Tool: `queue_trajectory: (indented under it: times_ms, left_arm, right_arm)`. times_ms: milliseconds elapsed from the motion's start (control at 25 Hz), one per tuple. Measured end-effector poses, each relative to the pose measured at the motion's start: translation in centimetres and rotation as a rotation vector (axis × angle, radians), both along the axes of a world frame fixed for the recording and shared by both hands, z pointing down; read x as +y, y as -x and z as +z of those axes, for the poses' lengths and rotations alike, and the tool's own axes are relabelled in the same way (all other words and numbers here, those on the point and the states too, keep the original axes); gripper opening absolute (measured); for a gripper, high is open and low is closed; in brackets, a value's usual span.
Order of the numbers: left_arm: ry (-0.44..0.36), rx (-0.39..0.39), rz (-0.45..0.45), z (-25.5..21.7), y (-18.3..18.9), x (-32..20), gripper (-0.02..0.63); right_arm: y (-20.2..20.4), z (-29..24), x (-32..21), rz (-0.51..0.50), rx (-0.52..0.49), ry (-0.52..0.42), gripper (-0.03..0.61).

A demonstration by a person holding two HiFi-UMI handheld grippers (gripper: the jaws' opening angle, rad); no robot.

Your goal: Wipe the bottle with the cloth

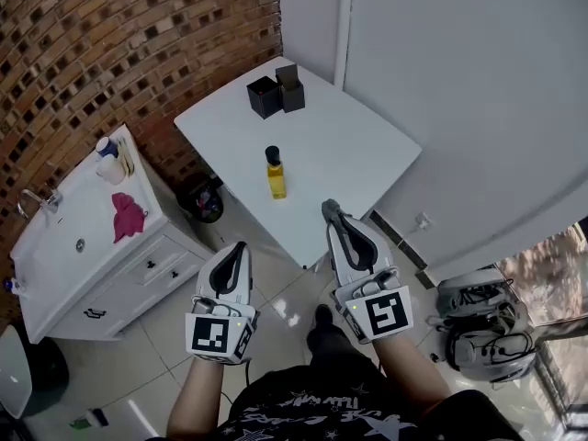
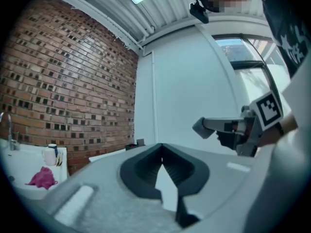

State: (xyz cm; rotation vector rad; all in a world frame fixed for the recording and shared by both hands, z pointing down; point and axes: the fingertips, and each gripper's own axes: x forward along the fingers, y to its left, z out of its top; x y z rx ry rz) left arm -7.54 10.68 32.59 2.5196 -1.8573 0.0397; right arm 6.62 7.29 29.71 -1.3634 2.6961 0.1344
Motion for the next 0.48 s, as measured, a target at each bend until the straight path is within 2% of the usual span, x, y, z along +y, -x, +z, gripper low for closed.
queue_trajectory:
  times_ms: [240, 480]
  left_arm:
    - [0.010, -0.028, -0.077, 0.9, -1.0, -6.4, 0.005]
    - [0.062, -0.026, -0.106, 3.2, -0.9, -9.1, 0.005]
  right_arm:
    - [0.6, 0.0, -6.6, -0.136, 0.025, 0.017, 0.040]
    - [4.3, 1.8, -10.1, -0.289, 0.117, 0.059, 0.040]
